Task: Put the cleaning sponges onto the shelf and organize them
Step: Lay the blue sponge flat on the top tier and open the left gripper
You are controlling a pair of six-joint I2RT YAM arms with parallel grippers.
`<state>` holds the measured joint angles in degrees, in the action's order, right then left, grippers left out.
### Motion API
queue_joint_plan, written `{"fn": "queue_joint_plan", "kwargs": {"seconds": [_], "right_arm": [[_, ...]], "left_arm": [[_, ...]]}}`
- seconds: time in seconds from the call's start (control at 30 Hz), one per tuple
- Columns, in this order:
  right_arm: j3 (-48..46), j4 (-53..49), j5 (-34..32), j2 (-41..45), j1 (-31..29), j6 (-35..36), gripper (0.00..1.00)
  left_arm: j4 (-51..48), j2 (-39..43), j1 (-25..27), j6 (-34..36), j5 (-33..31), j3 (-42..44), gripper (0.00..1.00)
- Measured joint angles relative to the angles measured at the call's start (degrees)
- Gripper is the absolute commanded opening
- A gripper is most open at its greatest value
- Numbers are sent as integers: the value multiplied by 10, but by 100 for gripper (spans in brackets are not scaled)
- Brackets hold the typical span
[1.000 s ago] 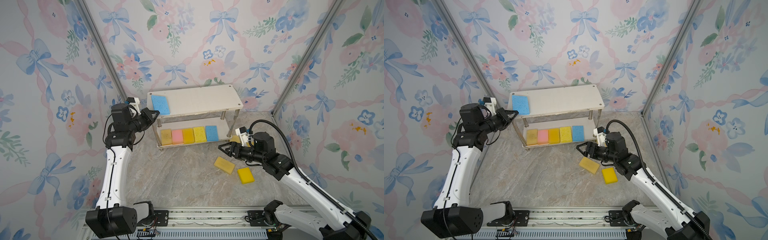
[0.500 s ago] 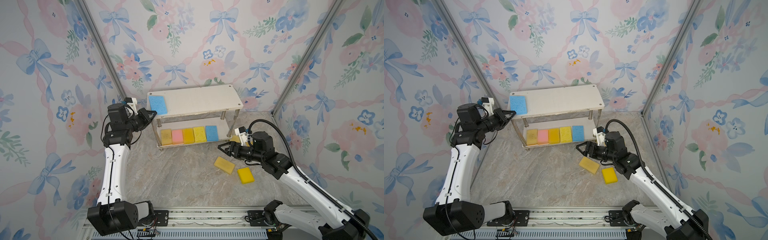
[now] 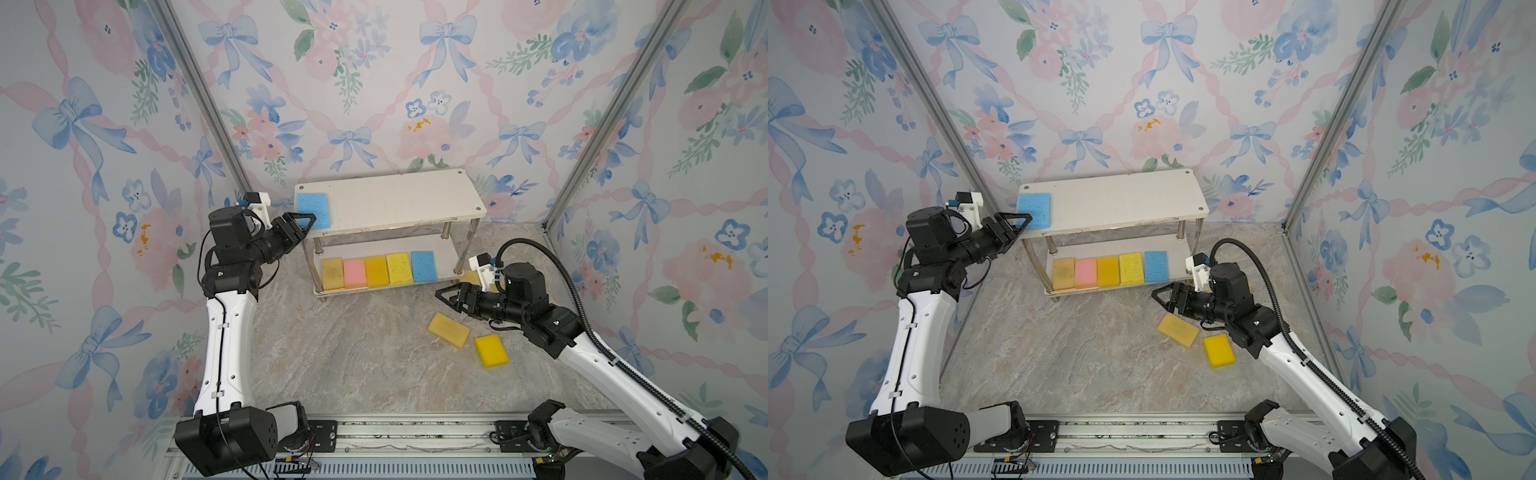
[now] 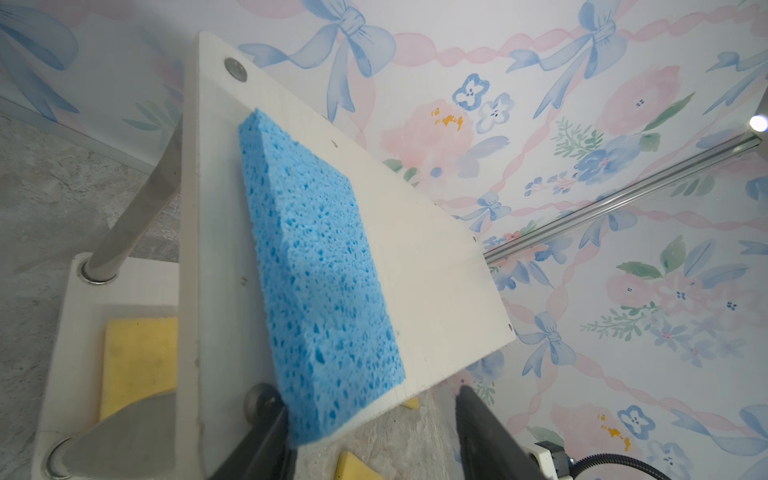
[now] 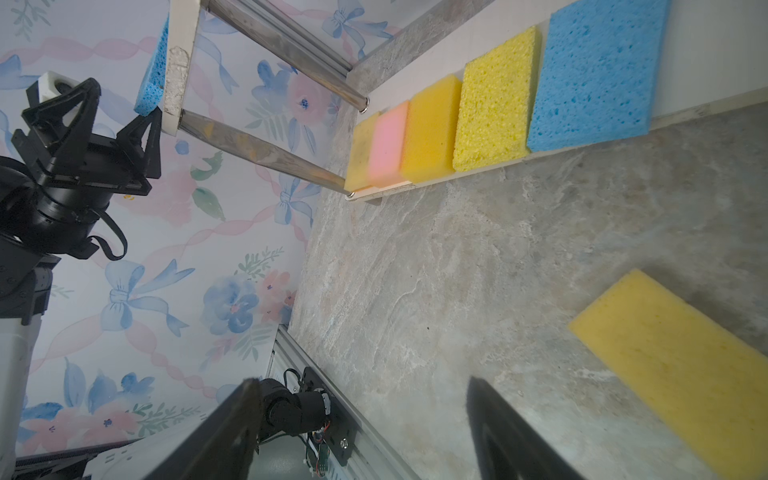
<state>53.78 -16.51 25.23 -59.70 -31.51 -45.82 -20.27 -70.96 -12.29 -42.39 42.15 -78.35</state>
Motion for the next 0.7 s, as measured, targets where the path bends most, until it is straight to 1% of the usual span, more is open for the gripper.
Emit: {"fn": "queue_joint_plan", "kwargs": {"seconds": [0.07, 0.2, 0.37, 0.47, 0.7], "right_arm": [[0, 0, 0, 0, 0, 0, 80], [0, 0, 0, 2, 0, -2, 80], [0, 1, 0, 5, 0, -4, 80], [0, 6, 0, 5, 0, -9, 80], [-4, 26, 0, 5, 0, -22, 80]], "left_arm": [[4, 3, -1, 3, 2, 0, 83], [6, 8, -2, 14, 2, -1, 98], [-14, 10, -1, 38, -29, -12, 98], [-40, 9, 9, 59, -58, -26, 98], [-129, -19, 79, 125, -166, -93, 98]]}}
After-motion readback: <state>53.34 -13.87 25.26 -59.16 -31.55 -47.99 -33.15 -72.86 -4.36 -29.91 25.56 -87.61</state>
